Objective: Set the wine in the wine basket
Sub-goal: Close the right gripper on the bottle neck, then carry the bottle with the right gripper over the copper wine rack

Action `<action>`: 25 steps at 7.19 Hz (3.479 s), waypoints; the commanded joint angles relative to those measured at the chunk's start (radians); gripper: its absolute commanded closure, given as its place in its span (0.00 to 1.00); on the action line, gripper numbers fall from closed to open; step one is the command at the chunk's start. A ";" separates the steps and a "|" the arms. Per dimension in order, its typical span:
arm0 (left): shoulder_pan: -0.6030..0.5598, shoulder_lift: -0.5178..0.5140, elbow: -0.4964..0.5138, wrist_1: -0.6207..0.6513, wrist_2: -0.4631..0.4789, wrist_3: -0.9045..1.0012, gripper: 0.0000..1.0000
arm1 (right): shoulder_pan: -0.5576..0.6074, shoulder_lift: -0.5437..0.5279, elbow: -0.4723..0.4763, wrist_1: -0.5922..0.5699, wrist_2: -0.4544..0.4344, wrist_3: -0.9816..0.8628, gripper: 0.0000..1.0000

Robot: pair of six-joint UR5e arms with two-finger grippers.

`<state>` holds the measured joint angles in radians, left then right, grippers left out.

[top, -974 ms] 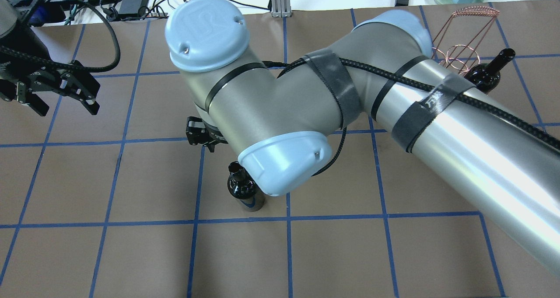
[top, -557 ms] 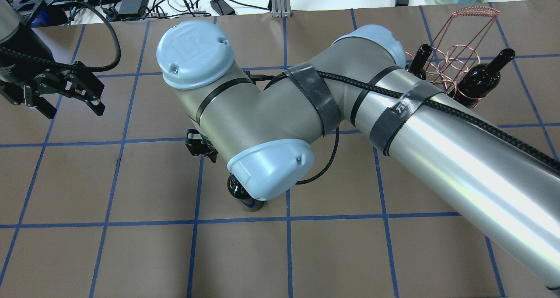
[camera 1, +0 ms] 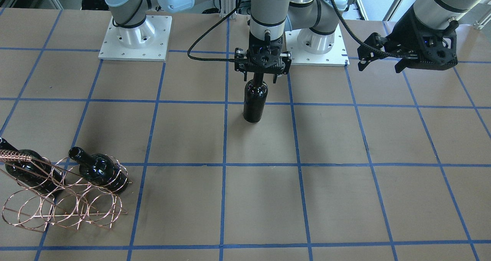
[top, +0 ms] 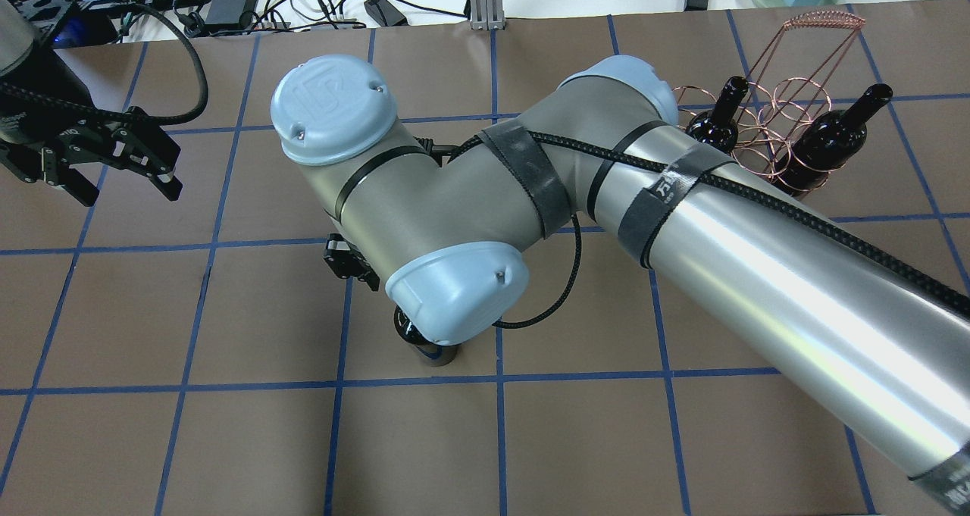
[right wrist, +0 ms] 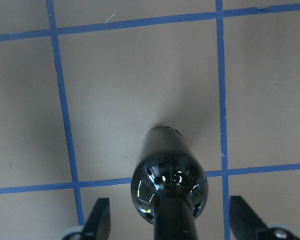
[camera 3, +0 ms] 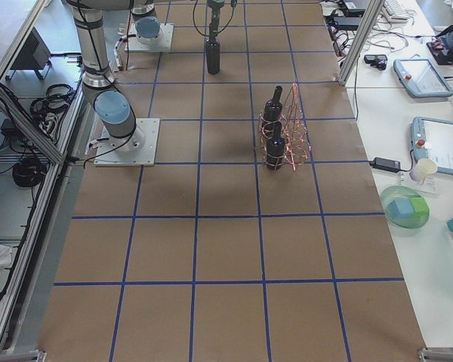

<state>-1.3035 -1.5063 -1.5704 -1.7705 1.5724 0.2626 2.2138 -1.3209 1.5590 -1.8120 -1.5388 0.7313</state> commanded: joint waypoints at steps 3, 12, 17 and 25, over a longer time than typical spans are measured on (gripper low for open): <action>0.015 -0.008 -0.022 0.062 -0.002 0.004 0.00 | 0.010 0.002 0.003 0.042 0.006 0.034 0.31; 0.015 -0.005 -0.028 0.049 0.006 -0.002 0.00 | 0.009 0.006 -0.003 0.040 0.032 0.002 1.00; -0.006 0.014 -0.026 0.055 -0.008 -0.016 0.00 | -0.210 -0.096 -0.071 0.110 0.012 -0.296 1.00; -0.355 0.001 -0.025 0.187 -0.003 -0.359 0.00 | -0.871 -0.274 -0.186 0.419 -0.092 -1.209 1.00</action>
<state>-1.6443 -1.5032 -1.5892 -1.5980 1.5728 -0.0950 1.4381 -1.5888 1.3939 -1.4151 -1.6045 -0.3602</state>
